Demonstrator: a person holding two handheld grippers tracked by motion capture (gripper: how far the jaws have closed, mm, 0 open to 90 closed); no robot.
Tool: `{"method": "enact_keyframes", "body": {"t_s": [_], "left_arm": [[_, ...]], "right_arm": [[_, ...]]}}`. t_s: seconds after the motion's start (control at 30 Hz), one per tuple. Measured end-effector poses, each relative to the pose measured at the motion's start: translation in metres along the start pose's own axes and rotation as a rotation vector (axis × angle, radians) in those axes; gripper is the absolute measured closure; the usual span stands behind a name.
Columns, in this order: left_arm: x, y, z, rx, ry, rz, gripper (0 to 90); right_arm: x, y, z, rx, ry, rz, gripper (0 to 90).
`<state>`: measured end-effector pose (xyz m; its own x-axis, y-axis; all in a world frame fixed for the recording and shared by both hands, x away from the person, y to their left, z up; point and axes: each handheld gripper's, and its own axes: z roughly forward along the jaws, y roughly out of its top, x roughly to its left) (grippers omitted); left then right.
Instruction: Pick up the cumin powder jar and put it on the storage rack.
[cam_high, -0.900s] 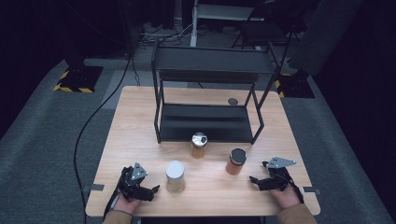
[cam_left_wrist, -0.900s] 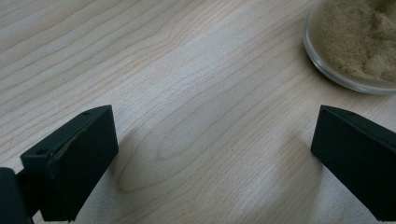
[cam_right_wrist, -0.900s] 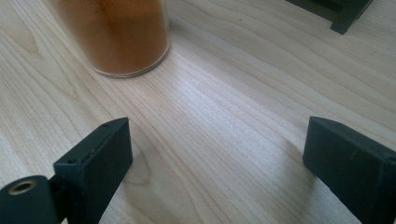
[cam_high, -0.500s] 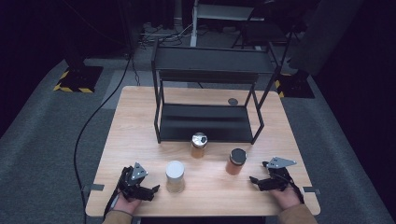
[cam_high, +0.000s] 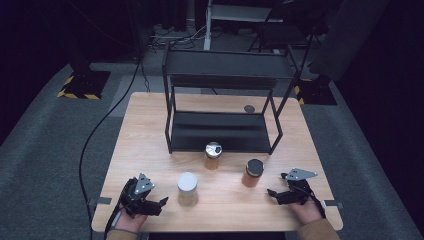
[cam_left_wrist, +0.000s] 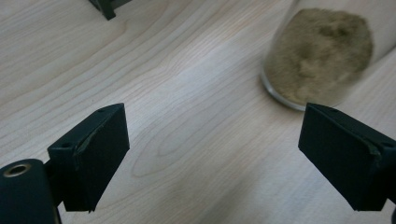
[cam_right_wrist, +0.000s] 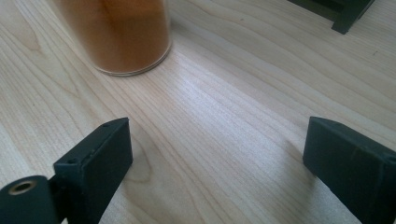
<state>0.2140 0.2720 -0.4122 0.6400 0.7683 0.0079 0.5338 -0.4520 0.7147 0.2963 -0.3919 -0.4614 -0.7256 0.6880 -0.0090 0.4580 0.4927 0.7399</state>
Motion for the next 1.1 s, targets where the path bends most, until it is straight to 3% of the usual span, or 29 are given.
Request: {"method": "enact_keyframes", "body": {"t_s": [0.4, 0.67, 0.87, 1.1], "left_arm": [[-0.015, 0.01, -0.029, -0.047, 0.009, 0.026, 8.3], [-0.024, 0.011, -0.042, -0.104, 0.01, 0.035, 8.4], [-0.027, 0.015, -0.042, -0.112, -0.016, 0.047, 10.3], [-0.027, 0.027, -0.03, -0.103, -0.066, 0.071, 11.1]], "right_arm": [[0.0, 0.0, 0.0, 0.0, 0.0, 0.0, 8.0], [0.0, 0.0, 0.0, 0.0, 0.0, -0.001, 8.0], [-0.001, 0.0, 0.0, -0.001, 0.001, -0.002, 8.1], [0.0, 0.0, 0.0, -0.002, -0.002, 0.001, 8.2]]}}
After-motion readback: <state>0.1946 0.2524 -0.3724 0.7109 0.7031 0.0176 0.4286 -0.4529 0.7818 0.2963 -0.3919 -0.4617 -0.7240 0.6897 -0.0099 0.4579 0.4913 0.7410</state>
